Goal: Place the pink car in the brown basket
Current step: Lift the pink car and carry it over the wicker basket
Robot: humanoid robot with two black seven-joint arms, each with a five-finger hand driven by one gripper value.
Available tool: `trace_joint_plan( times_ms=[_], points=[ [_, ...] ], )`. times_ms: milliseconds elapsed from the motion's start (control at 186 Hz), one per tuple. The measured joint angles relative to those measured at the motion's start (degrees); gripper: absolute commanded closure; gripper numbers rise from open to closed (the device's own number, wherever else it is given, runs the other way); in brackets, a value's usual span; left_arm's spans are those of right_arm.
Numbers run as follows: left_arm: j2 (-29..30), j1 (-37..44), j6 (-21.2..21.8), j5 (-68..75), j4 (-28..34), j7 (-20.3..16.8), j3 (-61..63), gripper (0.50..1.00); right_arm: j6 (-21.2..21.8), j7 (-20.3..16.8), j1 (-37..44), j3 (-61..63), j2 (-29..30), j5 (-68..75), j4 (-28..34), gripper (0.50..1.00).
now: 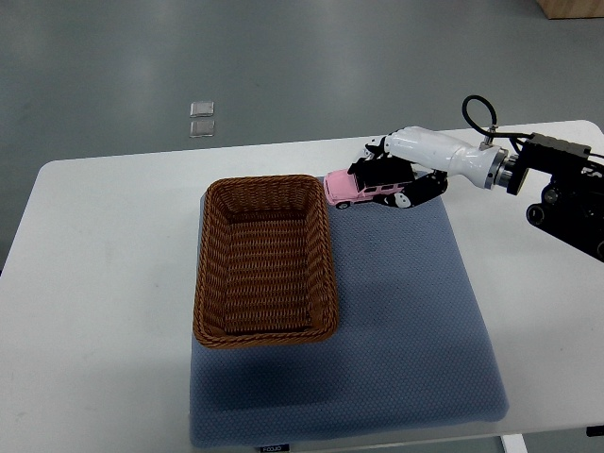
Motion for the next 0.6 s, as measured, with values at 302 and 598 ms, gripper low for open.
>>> trace_joint_plan(
  times_ms=[302,598],
  points=[
    [0.0,0.0,0.0,-0.1,0.3,0.0,0.0,0.5,2.2,0.0,5.6,-4.6,9.0,0.5,-1.4,1.0],
    [0.0,0.0,0.0,-0.1,0.4,0.0,0.0,0.5,1.8,0.0,6.7,-10.1,20.6,0.4,-8.2,1.0]
  ],
)
